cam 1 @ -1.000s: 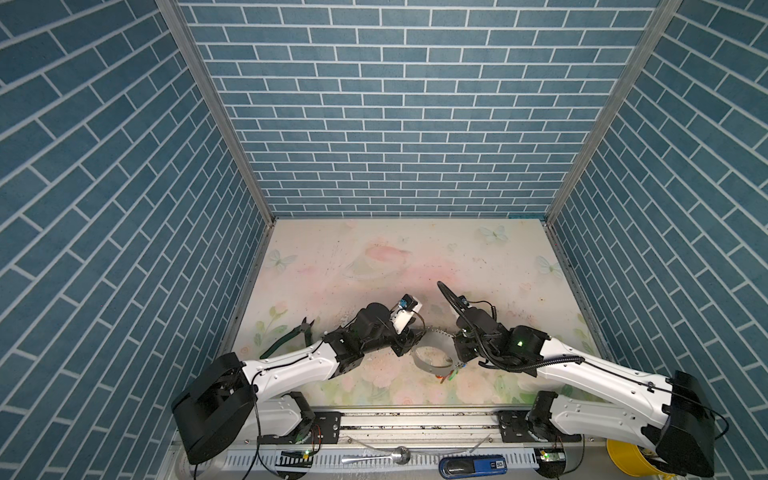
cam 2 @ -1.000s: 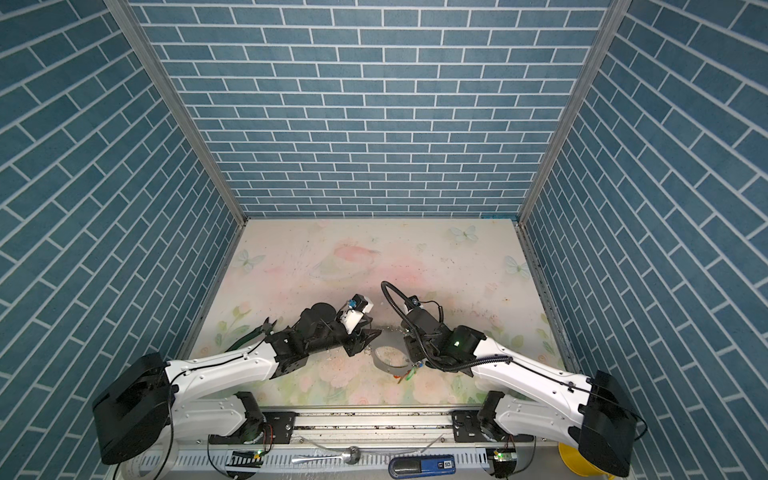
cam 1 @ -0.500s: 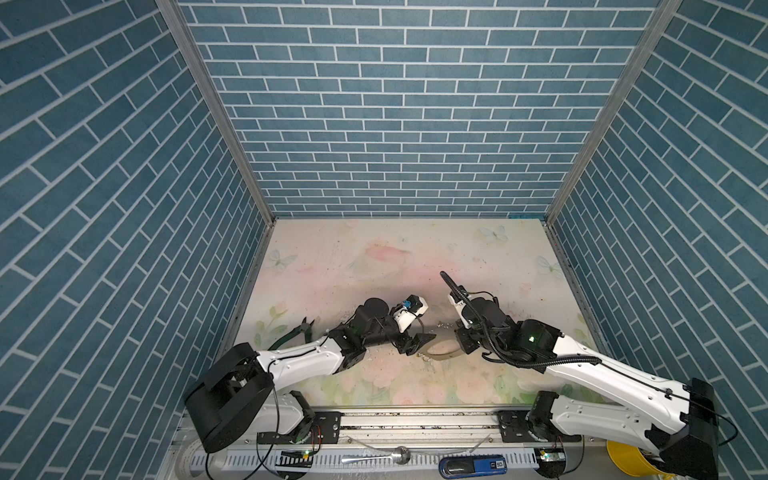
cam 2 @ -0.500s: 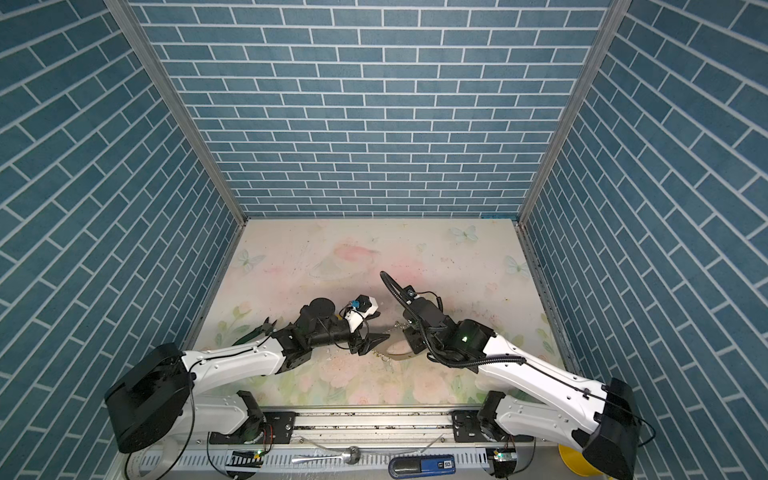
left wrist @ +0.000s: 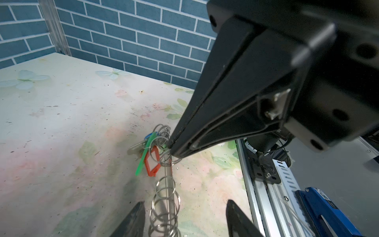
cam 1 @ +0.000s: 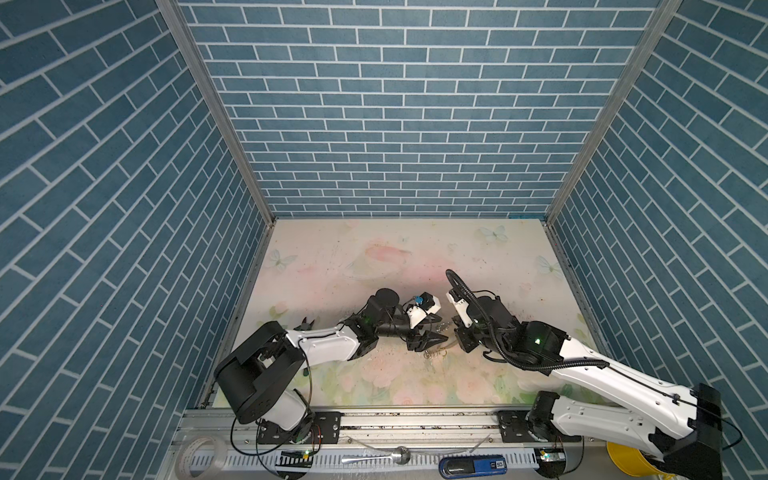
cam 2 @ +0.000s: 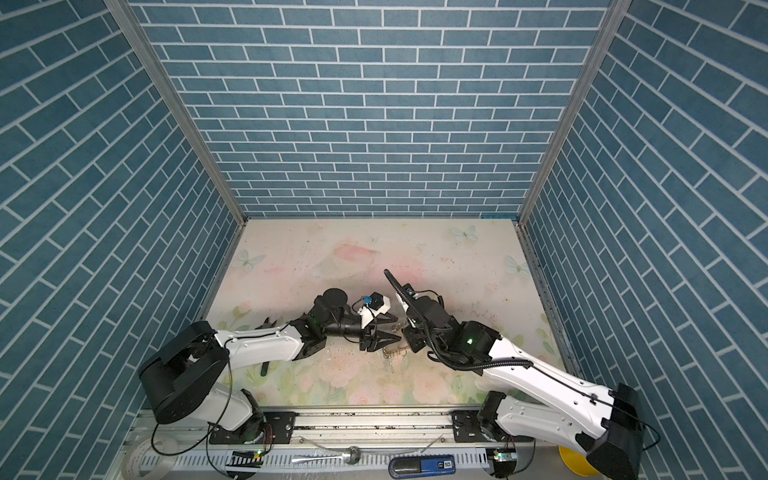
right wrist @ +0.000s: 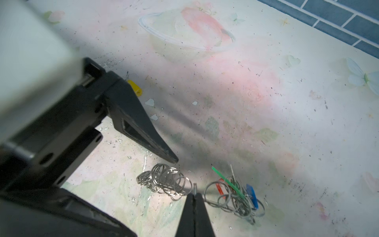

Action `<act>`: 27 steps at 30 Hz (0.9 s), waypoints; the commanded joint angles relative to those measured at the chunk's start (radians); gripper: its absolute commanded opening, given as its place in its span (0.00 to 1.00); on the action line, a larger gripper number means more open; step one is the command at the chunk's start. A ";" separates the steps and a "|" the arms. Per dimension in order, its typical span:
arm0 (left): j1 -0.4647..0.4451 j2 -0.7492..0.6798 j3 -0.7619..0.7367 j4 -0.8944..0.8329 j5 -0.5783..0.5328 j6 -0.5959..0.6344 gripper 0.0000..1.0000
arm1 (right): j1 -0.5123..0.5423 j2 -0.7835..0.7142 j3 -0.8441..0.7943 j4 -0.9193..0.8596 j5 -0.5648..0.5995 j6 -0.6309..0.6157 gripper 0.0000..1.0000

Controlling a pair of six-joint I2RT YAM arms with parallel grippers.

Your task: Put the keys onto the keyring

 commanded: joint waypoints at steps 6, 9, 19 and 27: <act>-0.044 0.060 0.038 -0.010 -0.086 -0.020 0.49 | 0.002 0.014 -0.017 0.083 -0.022 -0.004 0.00; -0.050 0.065 0.030 0.005 -0.131 -0.032 0.40 | 0.003 0.014 -0.031 0.091 -0.021 0.003 0.00; -0.079 0.035 0.019 -0.009 -0.207 -0.019 0.33 | 0.002 -0.036 -0.112 0.160 -0.020 0.024 0.00; -0.077 -0.030 -0.037 0.040 -0.184 -0.061 0.46 | 0.000 -0.081 -0.154 0.211 -0.018 0.007 0.00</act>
